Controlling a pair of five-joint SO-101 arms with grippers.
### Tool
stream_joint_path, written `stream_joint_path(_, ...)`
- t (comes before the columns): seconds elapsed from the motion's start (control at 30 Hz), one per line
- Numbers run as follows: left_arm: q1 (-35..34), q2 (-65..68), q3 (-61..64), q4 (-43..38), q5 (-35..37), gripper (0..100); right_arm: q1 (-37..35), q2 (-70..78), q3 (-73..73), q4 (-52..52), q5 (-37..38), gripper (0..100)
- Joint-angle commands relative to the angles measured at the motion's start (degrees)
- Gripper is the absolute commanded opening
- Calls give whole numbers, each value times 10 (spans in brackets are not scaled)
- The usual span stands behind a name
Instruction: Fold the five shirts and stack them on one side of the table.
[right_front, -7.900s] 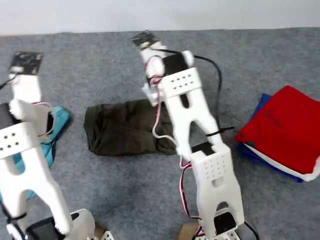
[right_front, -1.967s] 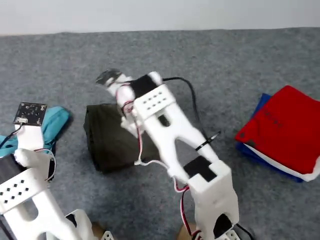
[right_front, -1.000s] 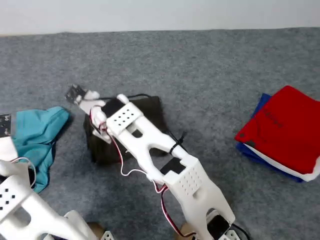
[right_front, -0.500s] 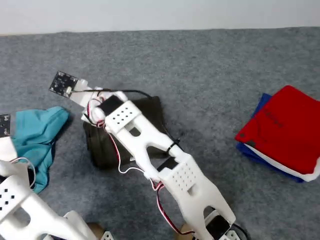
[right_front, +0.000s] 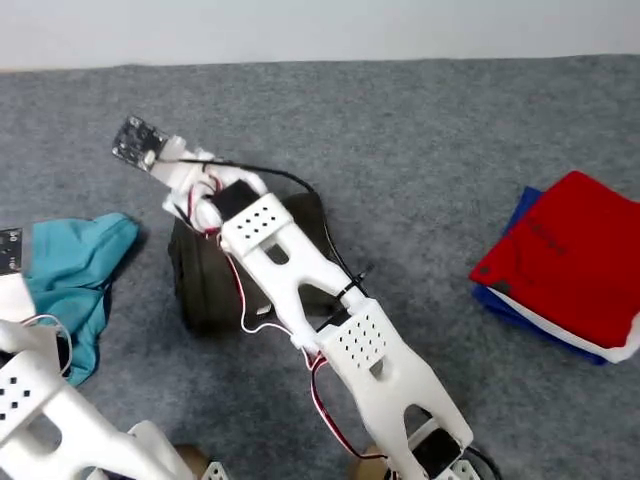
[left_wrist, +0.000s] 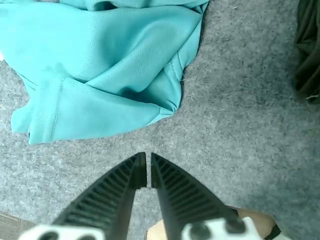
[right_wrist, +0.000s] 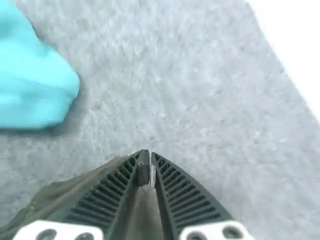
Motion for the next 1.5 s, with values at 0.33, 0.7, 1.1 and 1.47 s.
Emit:
stream_joint_path(0.33,2,-13,-17,-12,-4,22,-10,-7,-253,394,2,11)
stream_joint_path(0.7,2,-12,-18,-12,-4,22,-43,-58,-132,485,-91,10)
stream_joint_path(1.1,0,-13,-15,-12,-27,22,-76,-158,131,473,-181,12)
stream_joint_path(1.47,1,-12,-15,-12,-28,22,-129,-55,105,349,-181,11)
